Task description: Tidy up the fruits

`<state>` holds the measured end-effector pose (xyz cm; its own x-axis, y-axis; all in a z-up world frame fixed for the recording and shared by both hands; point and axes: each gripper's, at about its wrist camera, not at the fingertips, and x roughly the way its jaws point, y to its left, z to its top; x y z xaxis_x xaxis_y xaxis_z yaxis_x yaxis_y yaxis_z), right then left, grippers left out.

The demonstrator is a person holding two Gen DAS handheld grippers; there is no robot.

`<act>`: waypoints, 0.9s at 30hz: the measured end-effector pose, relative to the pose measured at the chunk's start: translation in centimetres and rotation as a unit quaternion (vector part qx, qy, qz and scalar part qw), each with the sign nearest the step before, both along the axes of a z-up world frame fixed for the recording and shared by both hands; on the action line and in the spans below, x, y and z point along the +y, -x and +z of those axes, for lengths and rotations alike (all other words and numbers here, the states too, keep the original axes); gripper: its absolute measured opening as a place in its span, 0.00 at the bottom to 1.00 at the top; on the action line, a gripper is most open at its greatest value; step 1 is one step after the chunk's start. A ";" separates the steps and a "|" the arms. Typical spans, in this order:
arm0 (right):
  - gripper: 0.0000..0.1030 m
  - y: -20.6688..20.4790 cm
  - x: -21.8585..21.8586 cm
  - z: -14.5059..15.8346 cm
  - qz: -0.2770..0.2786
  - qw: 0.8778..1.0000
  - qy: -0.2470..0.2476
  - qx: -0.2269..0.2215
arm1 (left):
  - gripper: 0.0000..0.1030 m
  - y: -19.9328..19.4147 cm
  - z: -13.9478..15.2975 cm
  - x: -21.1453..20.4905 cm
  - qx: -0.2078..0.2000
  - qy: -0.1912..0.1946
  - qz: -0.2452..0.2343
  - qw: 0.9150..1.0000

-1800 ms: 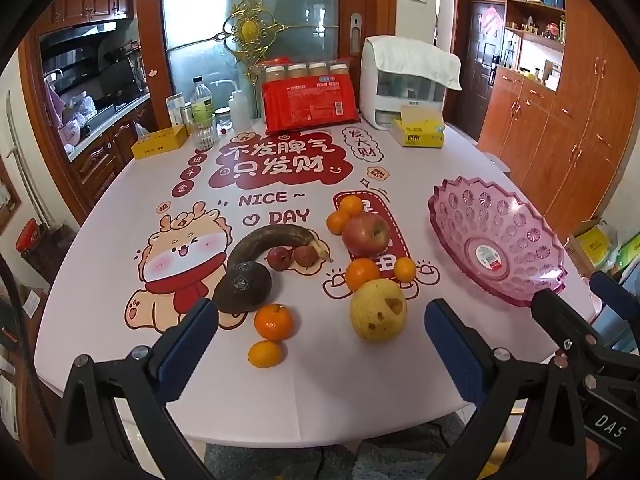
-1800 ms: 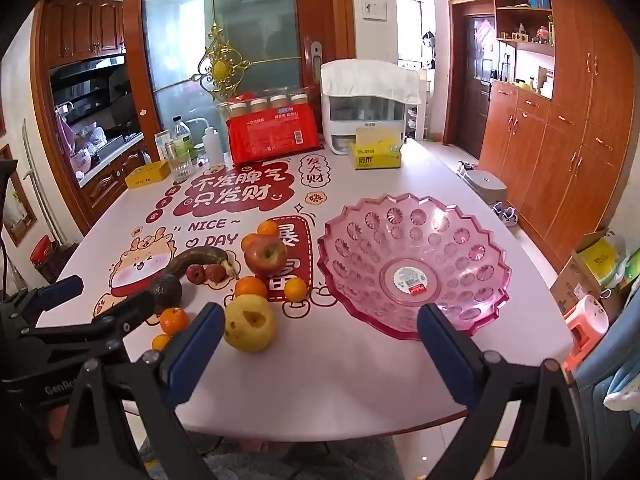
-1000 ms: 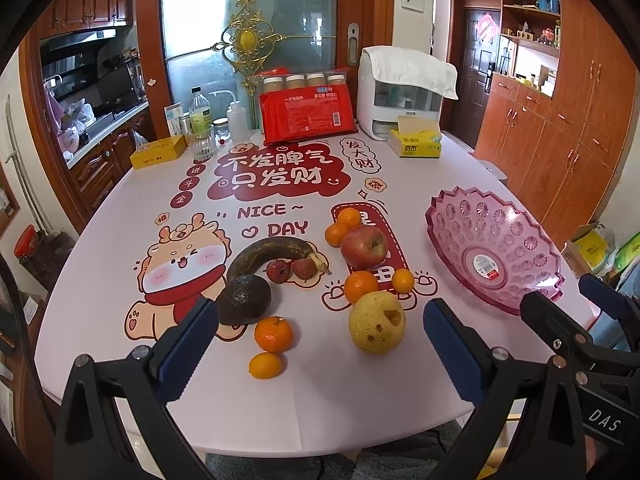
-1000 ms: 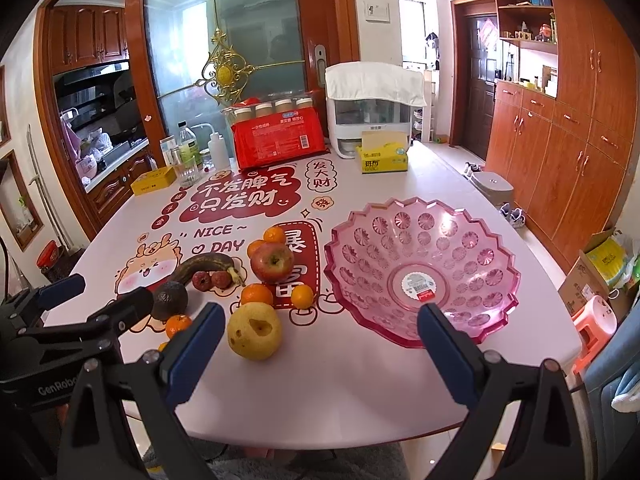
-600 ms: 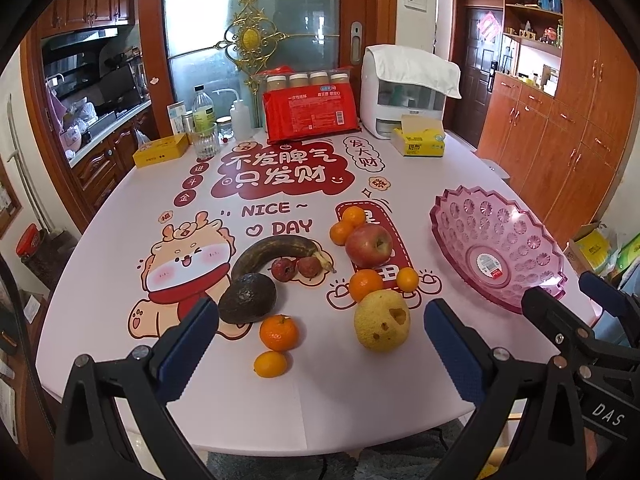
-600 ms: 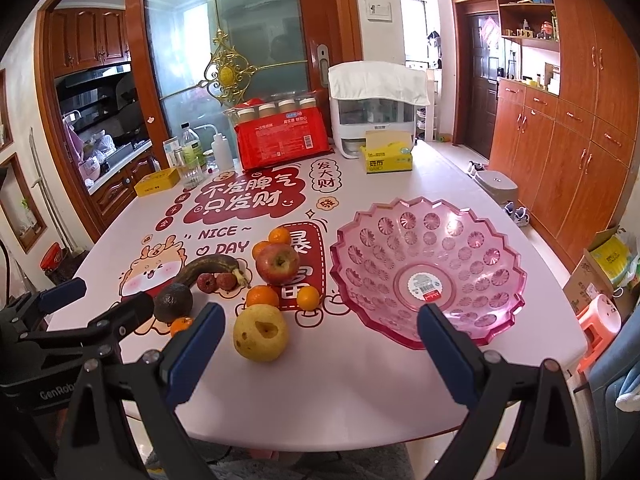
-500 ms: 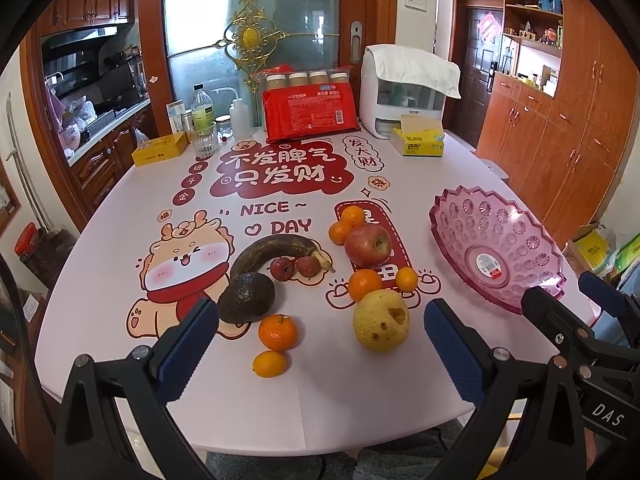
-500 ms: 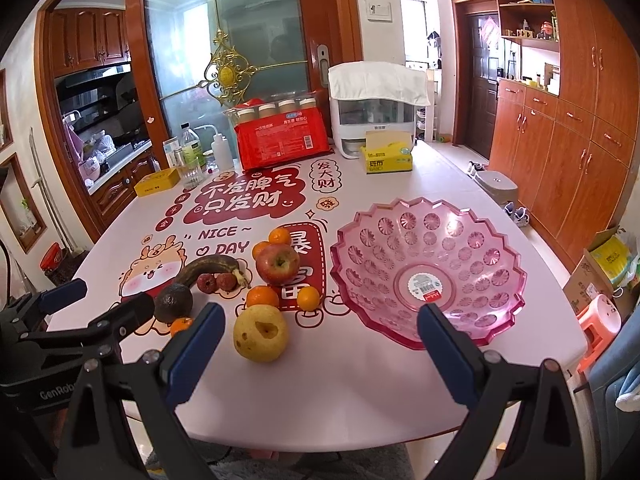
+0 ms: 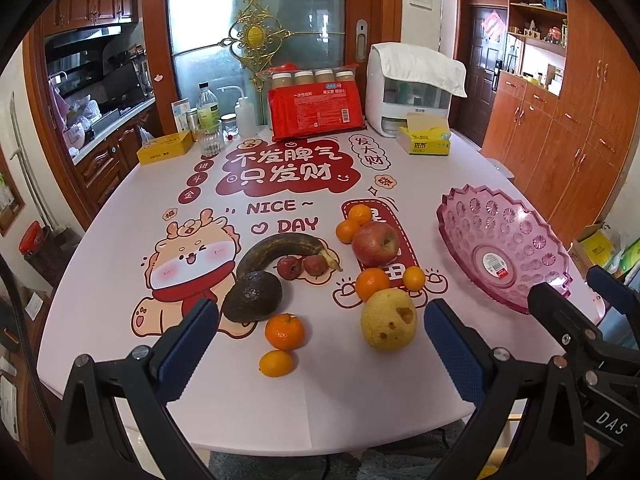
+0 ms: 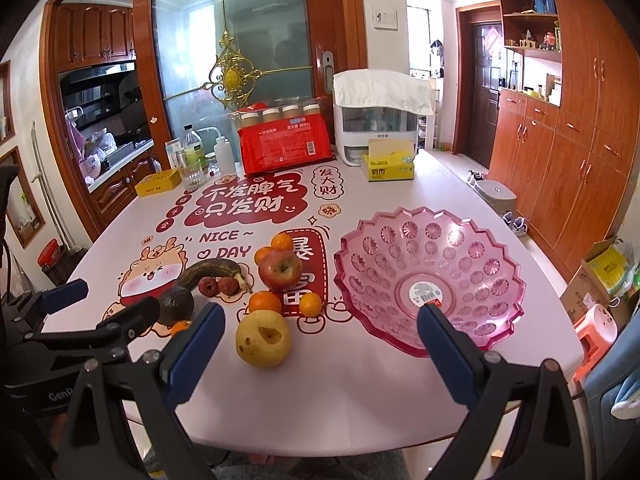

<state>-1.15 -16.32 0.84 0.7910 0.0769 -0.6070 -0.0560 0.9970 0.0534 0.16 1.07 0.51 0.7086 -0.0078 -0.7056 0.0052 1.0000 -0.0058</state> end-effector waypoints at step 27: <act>0.95 -1.2 0.5 1.9 0.025 0.999 0.002 -0.025 | 0.99 -1.6 1.2 2.8 -0.001 0.007 0.043 0.999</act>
<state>0.08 -15.78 2.77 0.8160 0.1144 -0.5667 -0.1083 0.9931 0.0446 1.76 3.83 1.73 0.7090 0.0440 -0.7038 -0.0812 0.9965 -0.0195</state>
